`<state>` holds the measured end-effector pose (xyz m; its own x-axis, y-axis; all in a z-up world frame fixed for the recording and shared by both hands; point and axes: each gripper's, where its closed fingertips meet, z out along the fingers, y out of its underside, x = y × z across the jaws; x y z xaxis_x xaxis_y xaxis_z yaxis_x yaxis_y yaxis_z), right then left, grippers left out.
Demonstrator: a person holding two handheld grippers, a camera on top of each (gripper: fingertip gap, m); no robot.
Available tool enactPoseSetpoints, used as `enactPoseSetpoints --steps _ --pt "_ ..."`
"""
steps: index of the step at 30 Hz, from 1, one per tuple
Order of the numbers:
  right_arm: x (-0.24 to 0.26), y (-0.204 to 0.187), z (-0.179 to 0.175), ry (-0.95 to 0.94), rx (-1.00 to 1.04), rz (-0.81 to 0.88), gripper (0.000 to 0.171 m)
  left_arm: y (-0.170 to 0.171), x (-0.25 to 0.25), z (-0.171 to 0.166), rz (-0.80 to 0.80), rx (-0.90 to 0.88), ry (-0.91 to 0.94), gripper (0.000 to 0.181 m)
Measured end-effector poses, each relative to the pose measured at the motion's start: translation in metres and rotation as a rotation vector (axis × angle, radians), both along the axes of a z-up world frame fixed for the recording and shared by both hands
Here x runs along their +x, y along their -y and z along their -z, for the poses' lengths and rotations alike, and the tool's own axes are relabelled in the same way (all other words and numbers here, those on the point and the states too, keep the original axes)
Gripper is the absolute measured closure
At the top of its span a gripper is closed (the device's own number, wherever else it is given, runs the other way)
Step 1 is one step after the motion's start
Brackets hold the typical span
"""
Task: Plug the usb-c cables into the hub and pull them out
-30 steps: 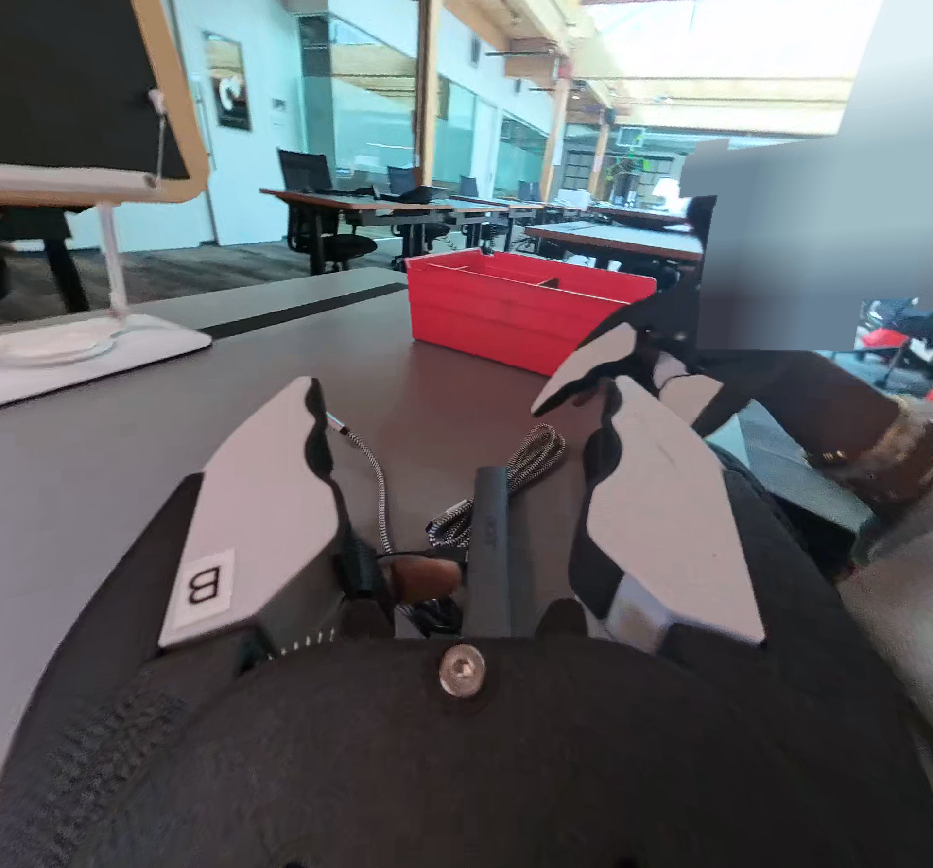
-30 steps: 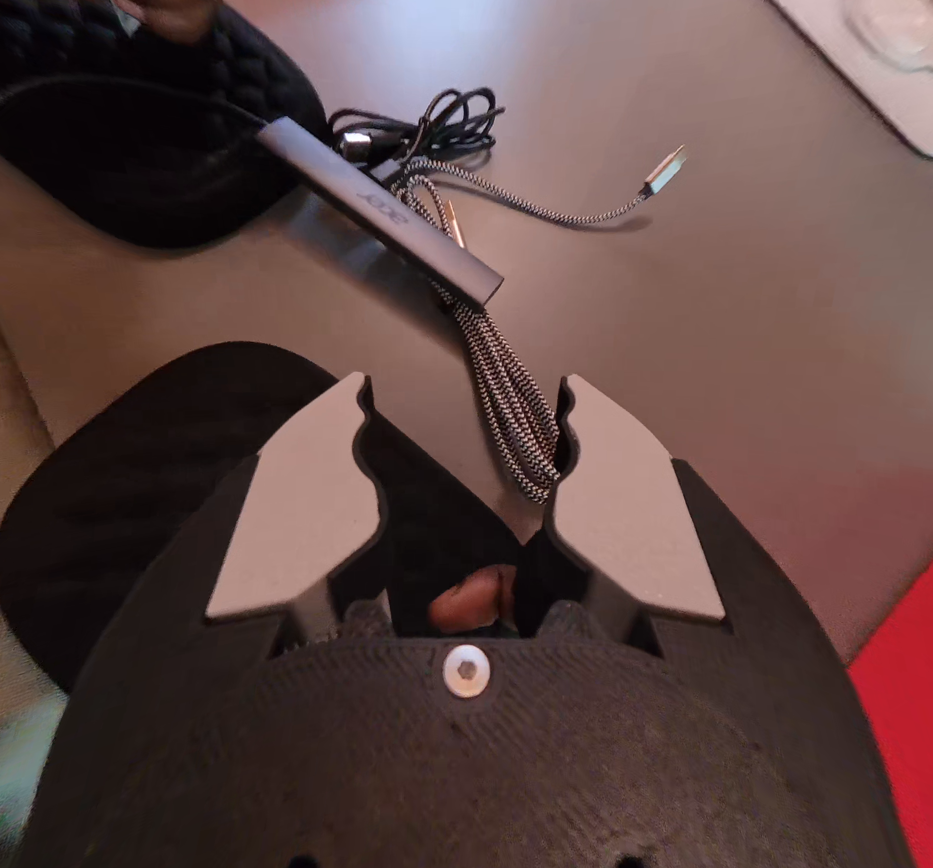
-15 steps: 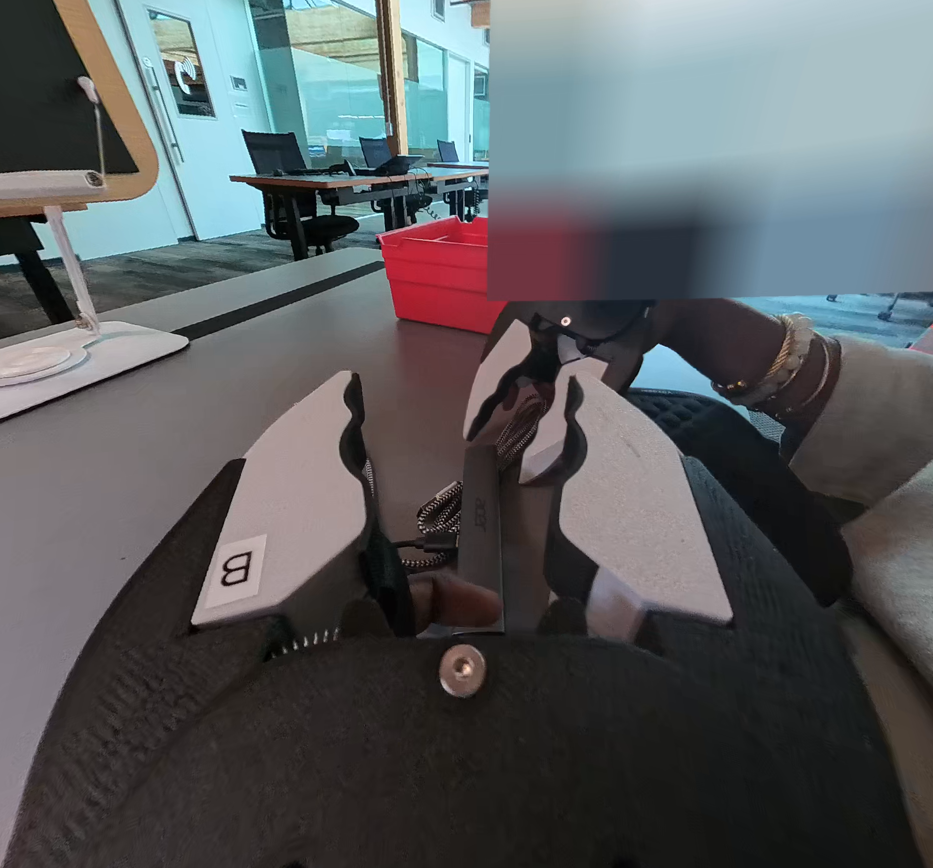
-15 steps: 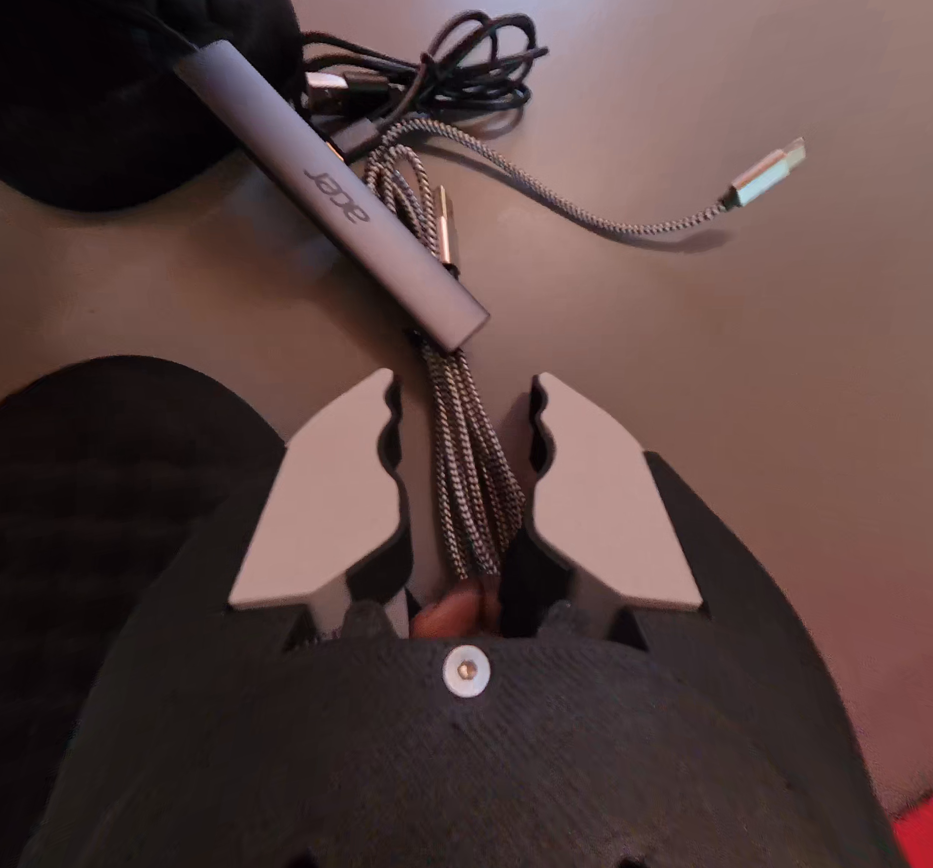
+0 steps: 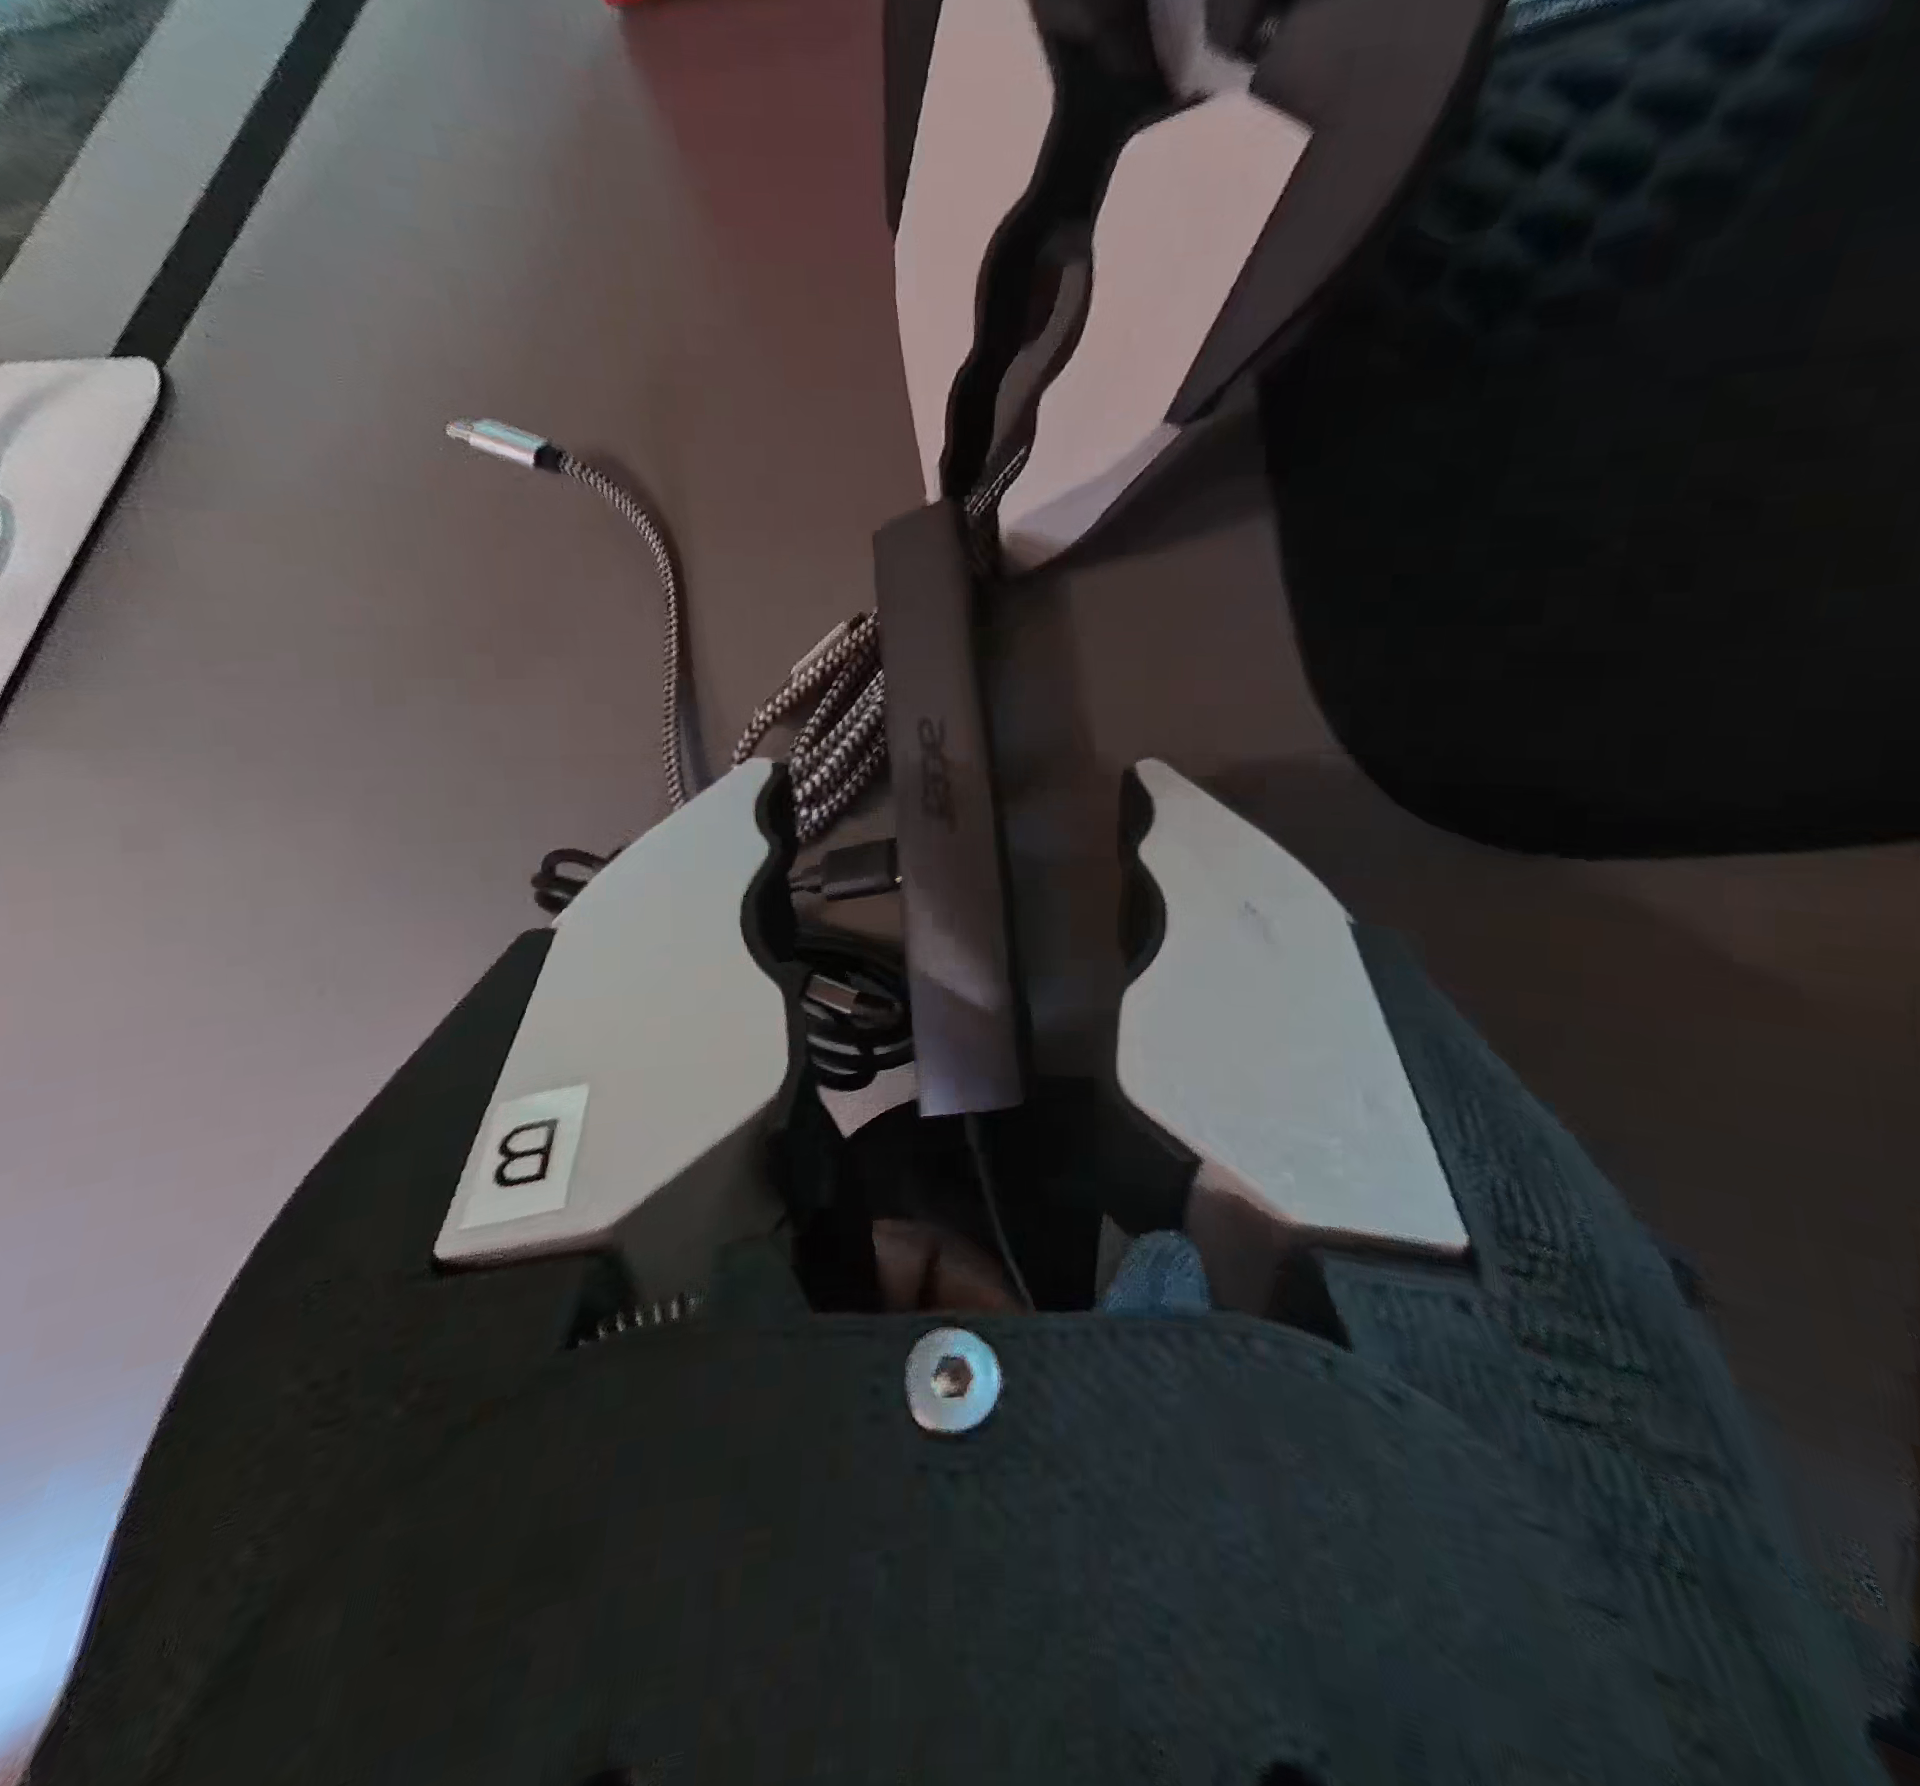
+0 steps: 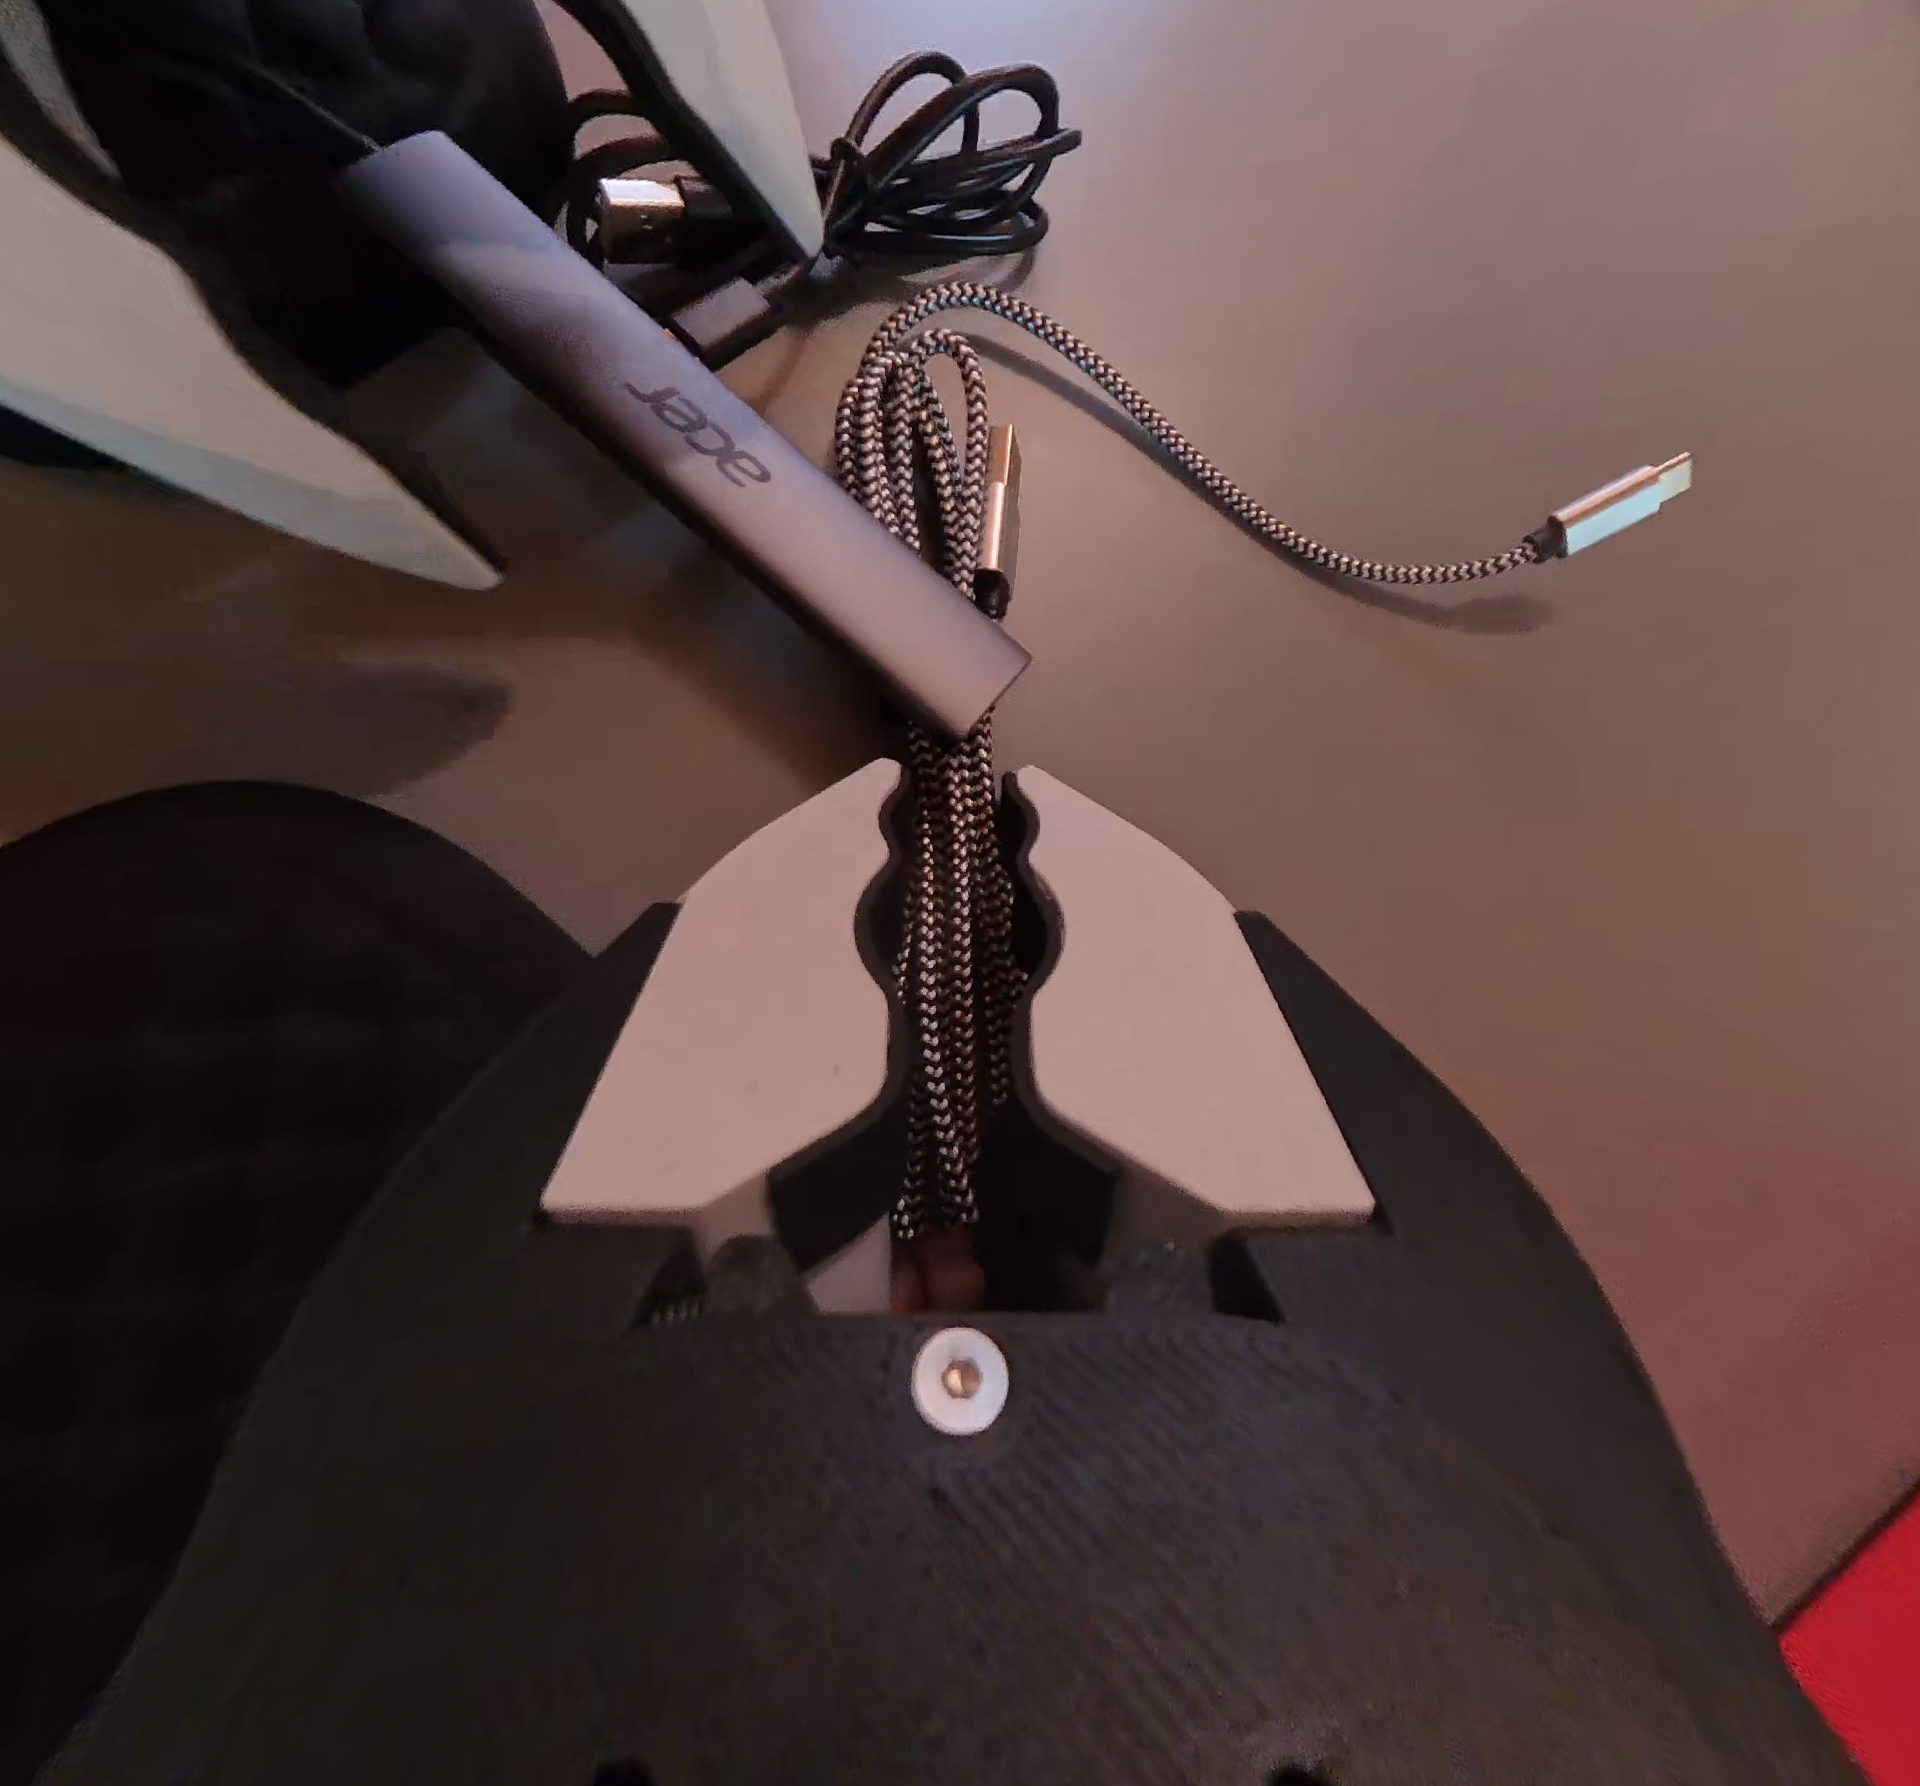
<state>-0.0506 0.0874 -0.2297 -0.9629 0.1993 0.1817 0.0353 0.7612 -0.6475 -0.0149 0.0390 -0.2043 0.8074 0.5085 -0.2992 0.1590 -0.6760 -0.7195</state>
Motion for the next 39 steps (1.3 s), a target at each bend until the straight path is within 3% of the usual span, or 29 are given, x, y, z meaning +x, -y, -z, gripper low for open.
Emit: enactPoseSetpoints --steps 3,6,12,16,20,26,31,39 --pt "0.000 0.000 0.000 -0.017 0.000 0.000 0.157 0.010 -0.006 0.013 -0.027 -0.109 -0.013 0.128" --pt "-0.001 0.000 0.000 -0.012 -0.006 0.005 0.157 0.011 -0.007 0.020 -0.022 -0.152 -0.023 0.146" --pt "-0.013 -0.003 -0.013 -0.215 -0.049 0.074 0.160 0.015 -0.013 0.004 -0.083 -0.042 -0.111 0.160" --pt "-0.023 -0.011 -0.048 -0.411 -0.244 0.196 0.160 0.030 -0.022 -0.033 -0.192 0.228 -0.192 0.170" --pt "-0.014 -0.030 -0.097 -0.619 -0.497 0.279 0.160 0.040 -0.020 -0.054 -0.206 0.446 -0.187 0.172" --pt "0.014 -0.085 -0.185 -0.854 -0.695 0.355 0.160 0.041 -0.021 -0.055 -0.207 0.474 -0.166 0.171" --pt "0.014 -0.154 -0.217 -1.060 -0.469 0.463 0.160 0.039 -0.021 -0.051 -0.208 0.426 -0.180 0.171" --pt "-0.012 -0.253 -0.186 -1.141 0.221 0.506 0.160 0.041 -0.021 -0.055 -0.216 0.459 -0.183 0.171"
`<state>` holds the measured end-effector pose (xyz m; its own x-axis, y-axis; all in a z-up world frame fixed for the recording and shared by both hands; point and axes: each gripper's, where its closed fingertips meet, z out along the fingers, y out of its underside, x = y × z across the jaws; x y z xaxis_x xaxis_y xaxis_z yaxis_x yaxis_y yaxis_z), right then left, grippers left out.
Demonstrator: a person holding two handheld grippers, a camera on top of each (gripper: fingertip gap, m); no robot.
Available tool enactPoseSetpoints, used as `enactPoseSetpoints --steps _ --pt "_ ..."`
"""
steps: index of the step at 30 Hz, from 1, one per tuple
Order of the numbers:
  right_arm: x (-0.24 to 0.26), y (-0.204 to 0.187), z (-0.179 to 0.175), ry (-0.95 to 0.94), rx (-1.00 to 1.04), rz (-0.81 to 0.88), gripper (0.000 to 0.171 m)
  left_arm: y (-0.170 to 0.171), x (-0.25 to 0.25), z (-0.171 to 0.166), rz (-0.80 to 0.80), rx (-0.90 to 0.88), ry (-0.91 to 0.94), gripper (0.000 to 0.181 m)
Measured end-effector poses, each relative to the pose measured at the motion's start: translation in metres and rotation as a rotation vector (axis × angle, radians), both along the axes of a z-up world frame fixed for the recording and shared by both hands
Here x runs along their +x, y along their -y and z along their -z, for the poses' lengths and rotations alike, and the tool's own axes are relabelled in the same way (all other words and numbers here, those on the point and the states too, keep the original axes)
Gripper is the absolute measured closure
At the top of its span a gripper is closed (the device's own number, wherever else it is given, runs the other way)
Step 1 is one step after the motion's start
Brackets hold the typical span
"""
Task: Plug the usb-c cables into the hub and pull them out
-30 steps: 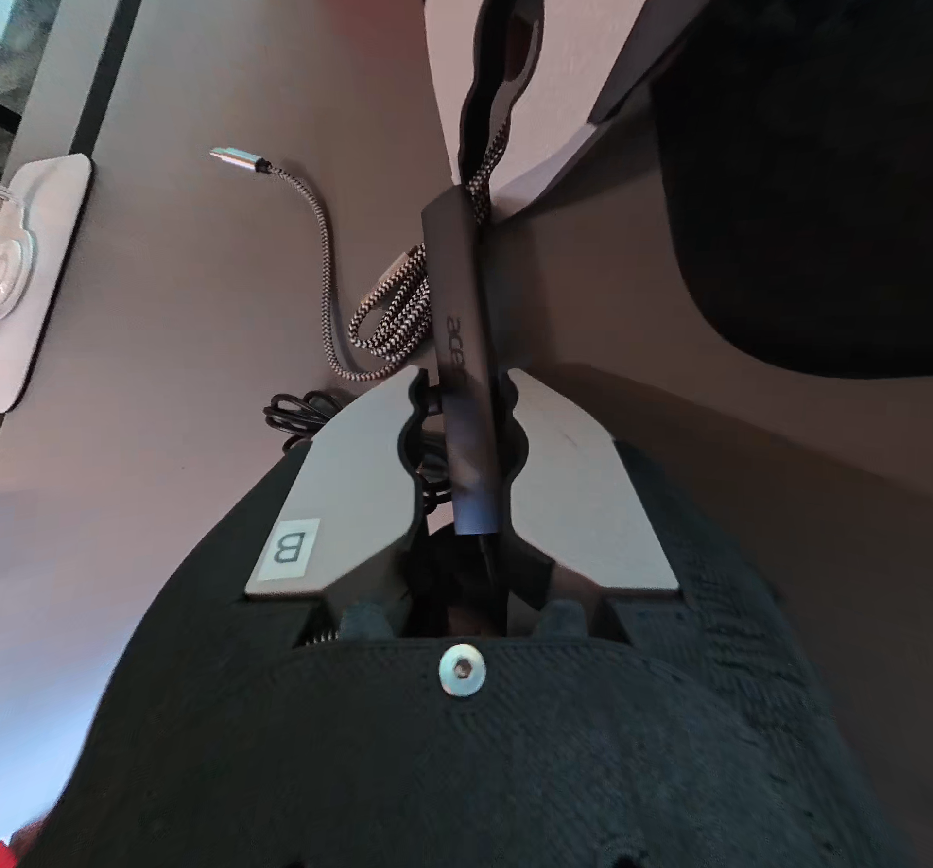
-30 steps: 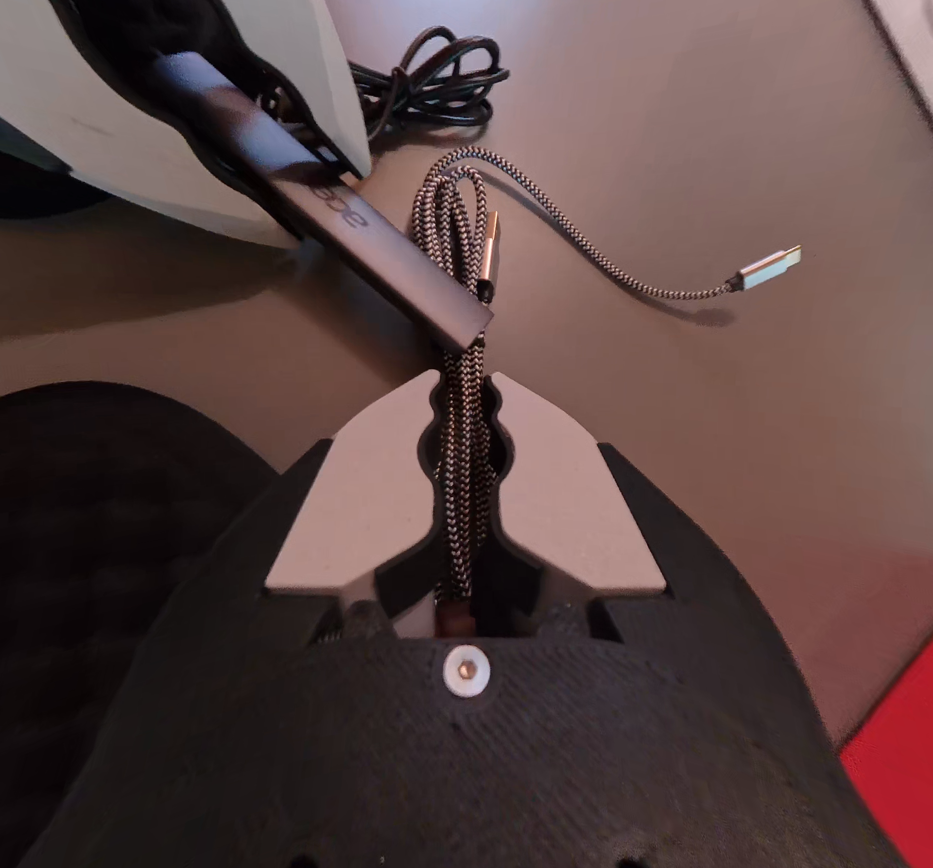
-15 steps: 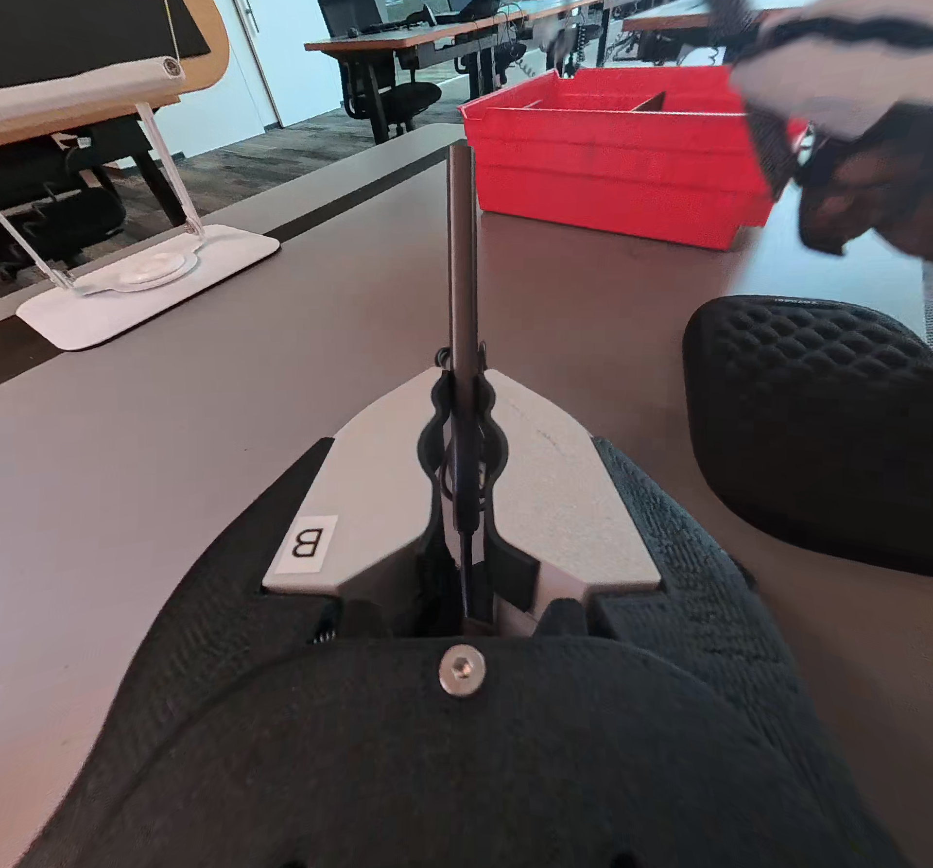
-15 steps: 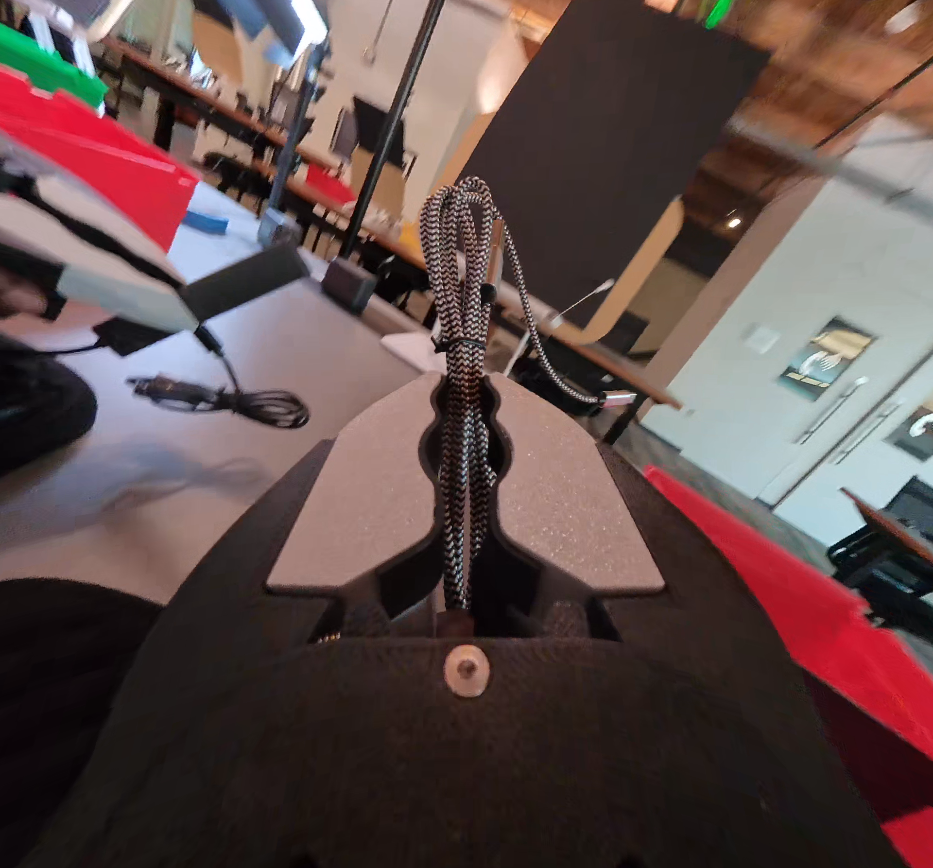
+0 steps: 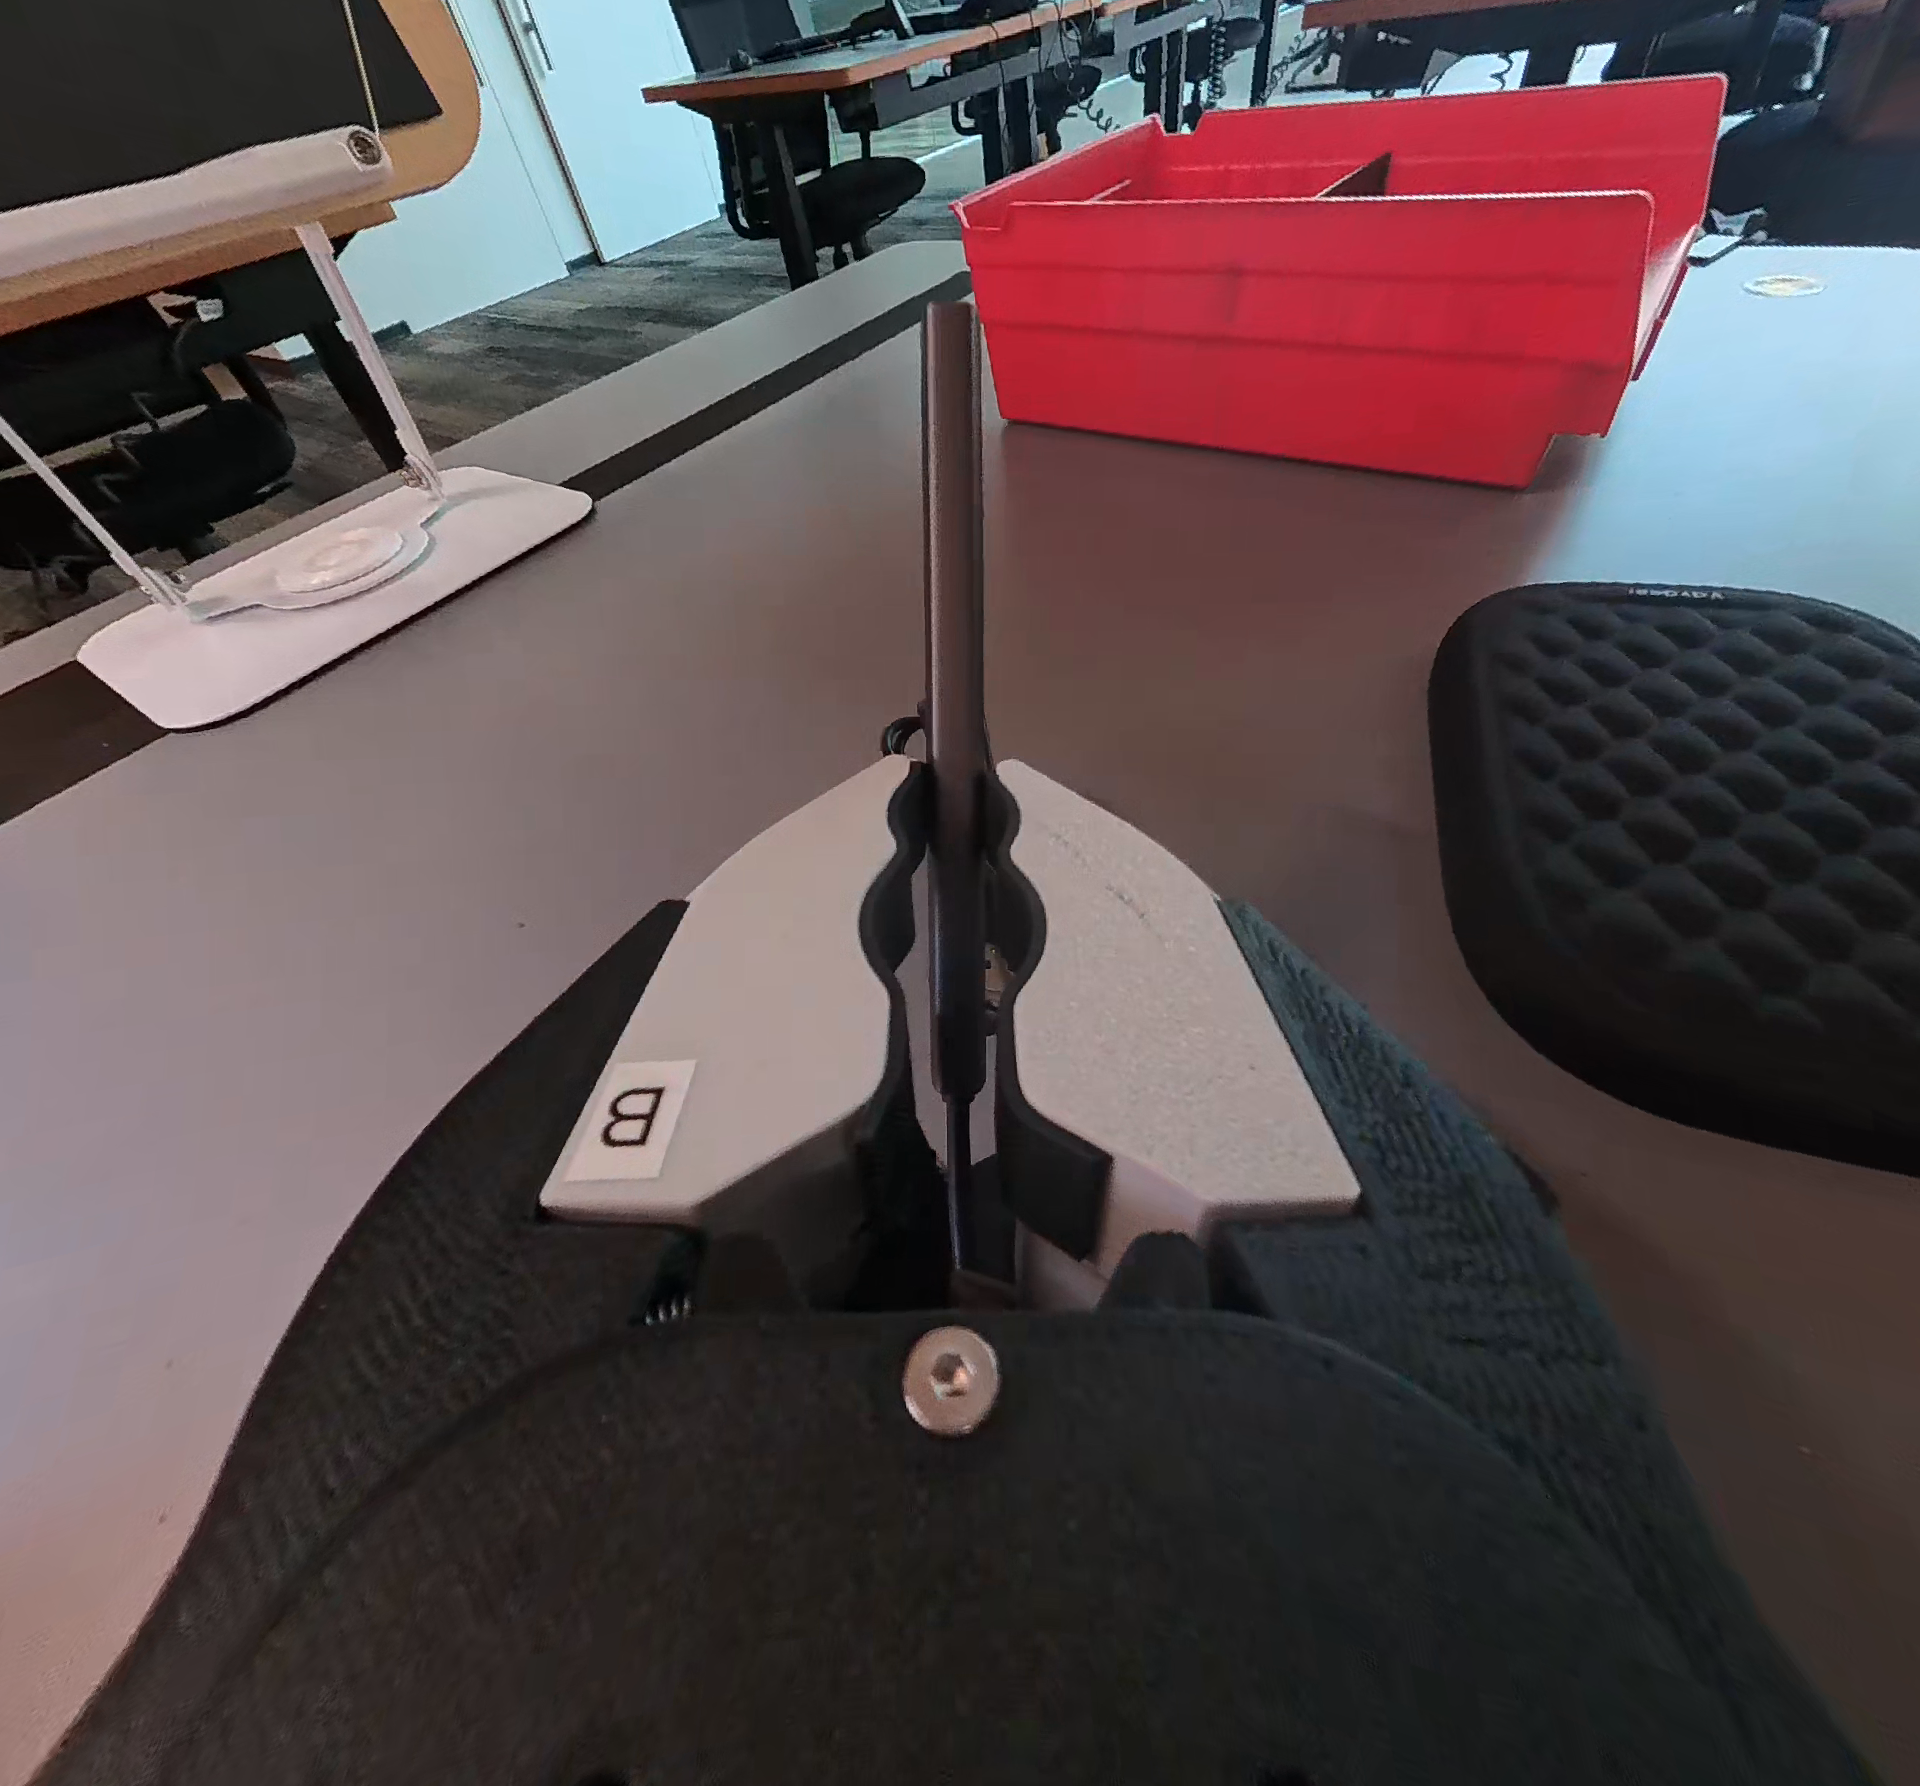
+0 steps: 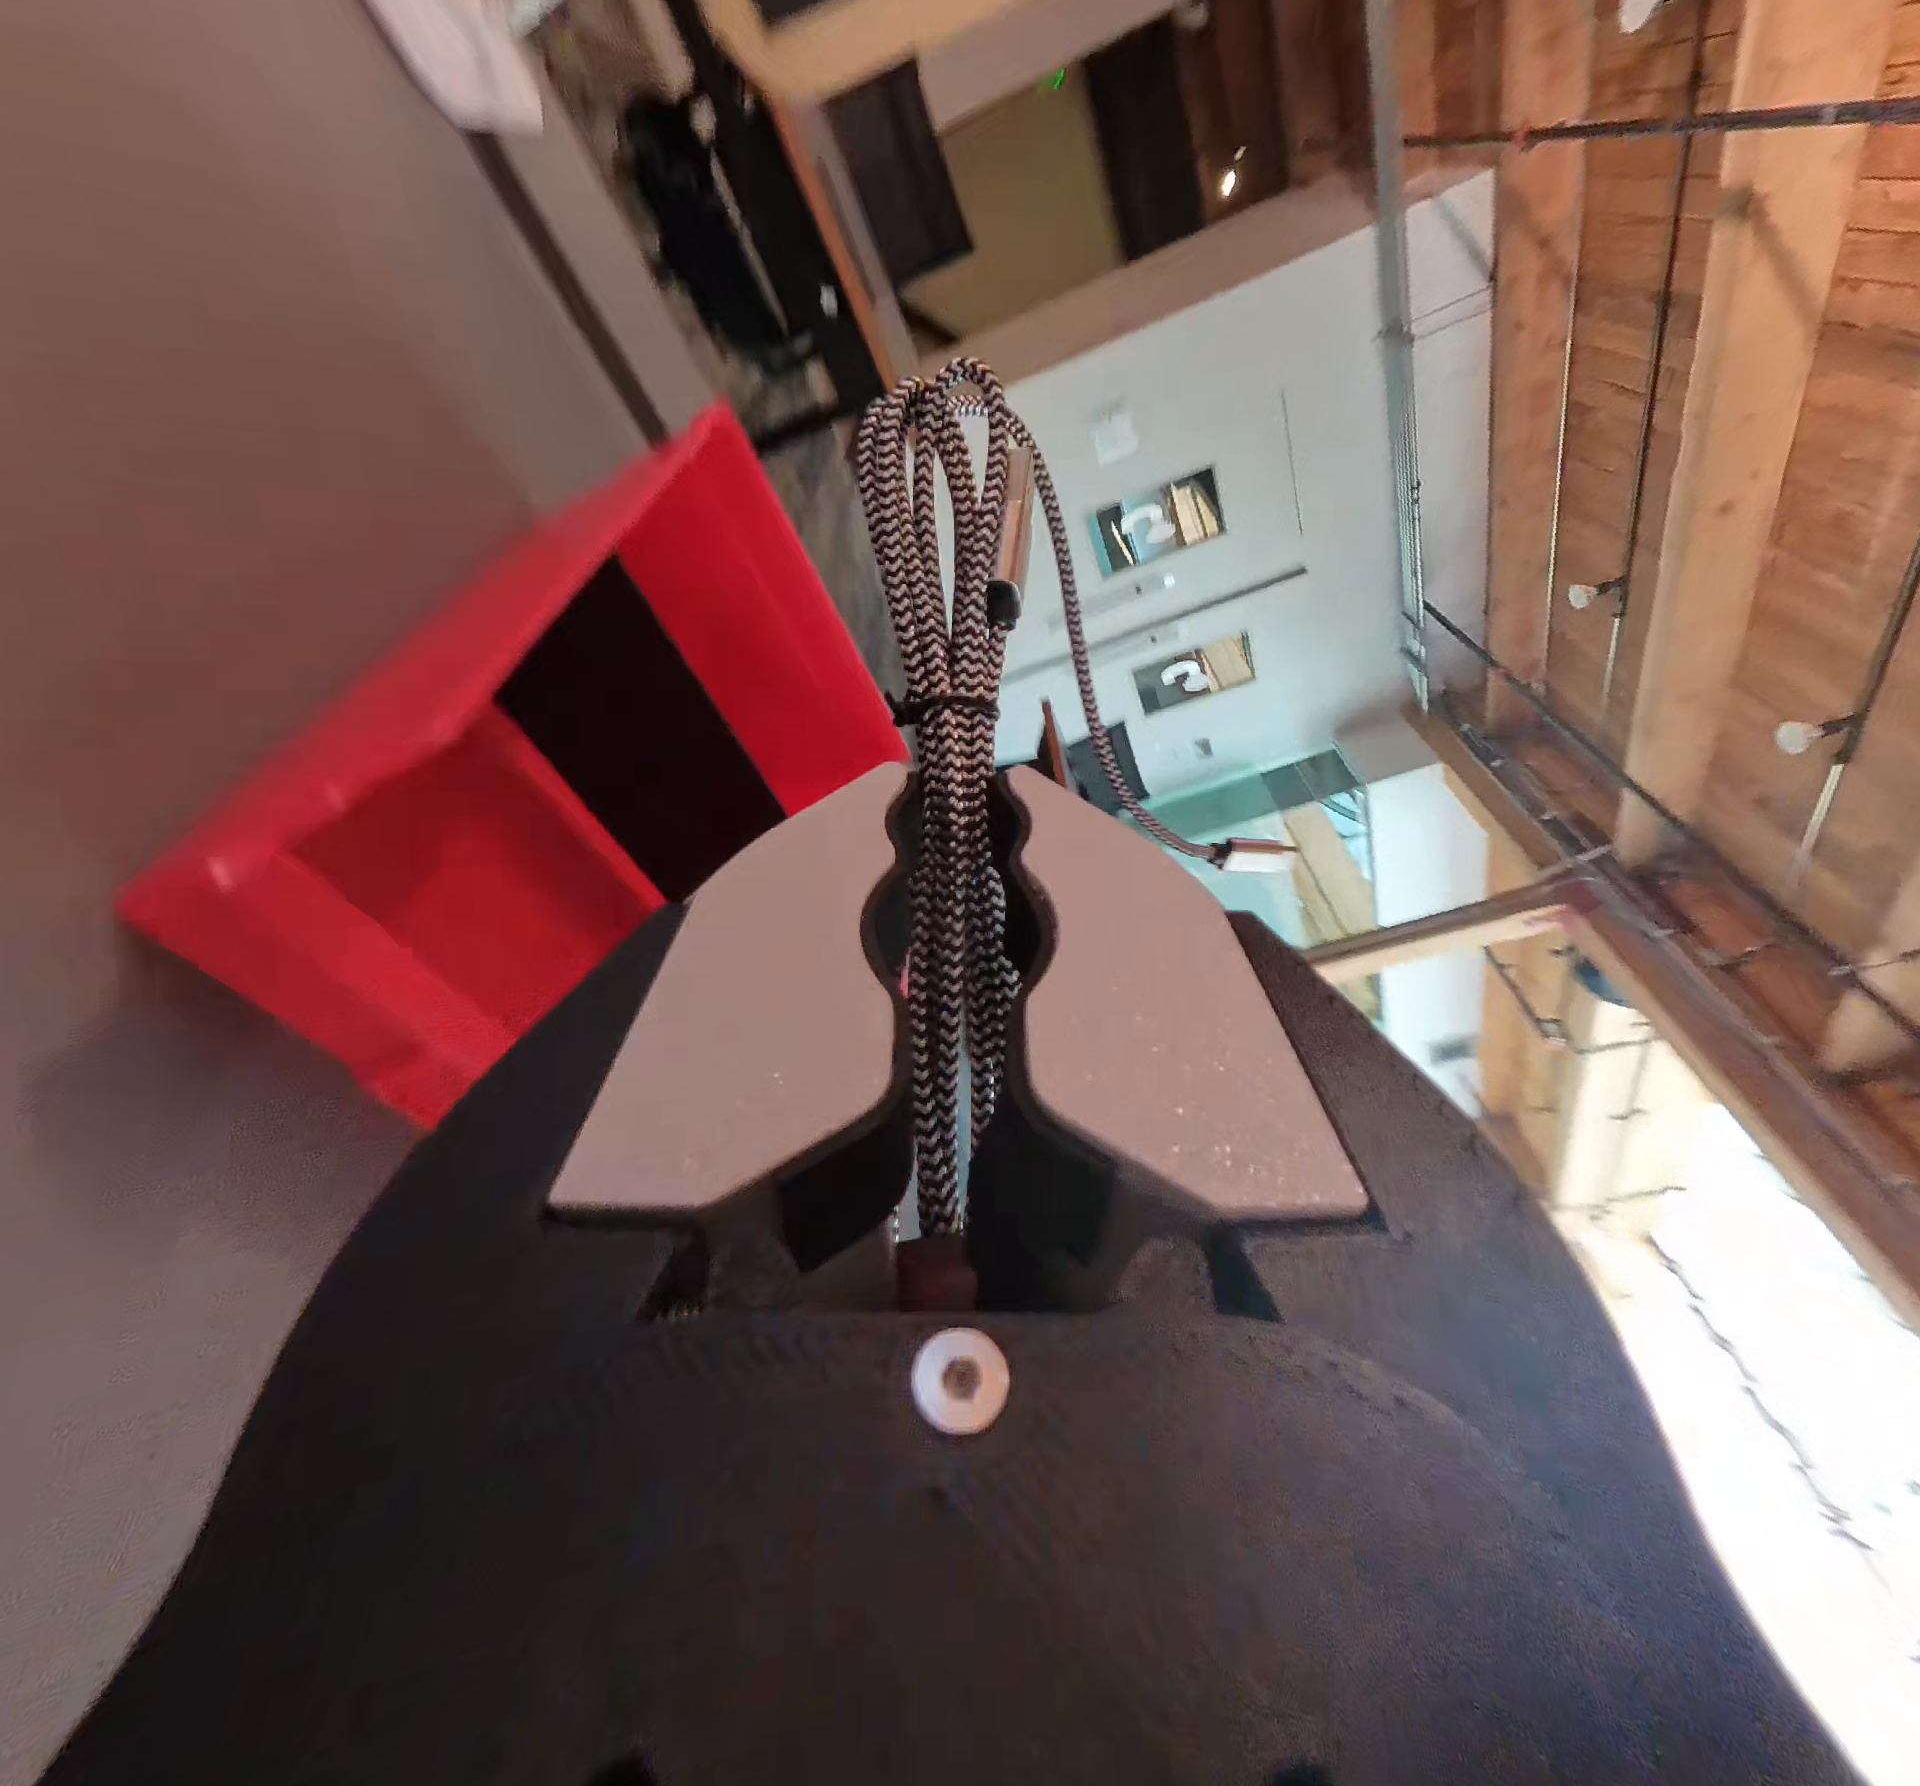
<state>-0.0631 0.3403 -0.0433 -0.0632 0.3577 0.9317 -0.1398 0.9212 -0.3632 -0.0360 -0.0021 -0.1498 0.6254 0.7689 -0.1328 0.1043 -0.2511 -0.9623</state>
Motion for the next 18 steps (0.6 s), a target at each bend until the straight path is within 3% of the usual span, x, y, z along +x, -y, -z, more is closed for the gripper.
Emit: enactPoseSetpoints --steps 7,18 --pt "-0.015 -0.052 0.047 0.257 0.319 0.144 0.160 0.000 0.000 0.001 0.008 0.006 0.010 0.171" --pt "-0.064 -0.022 0.115 0.590 0.263 -0.135 0.158 0.000 -0.001 0.002 0.007 0.002 0.018 0.171"
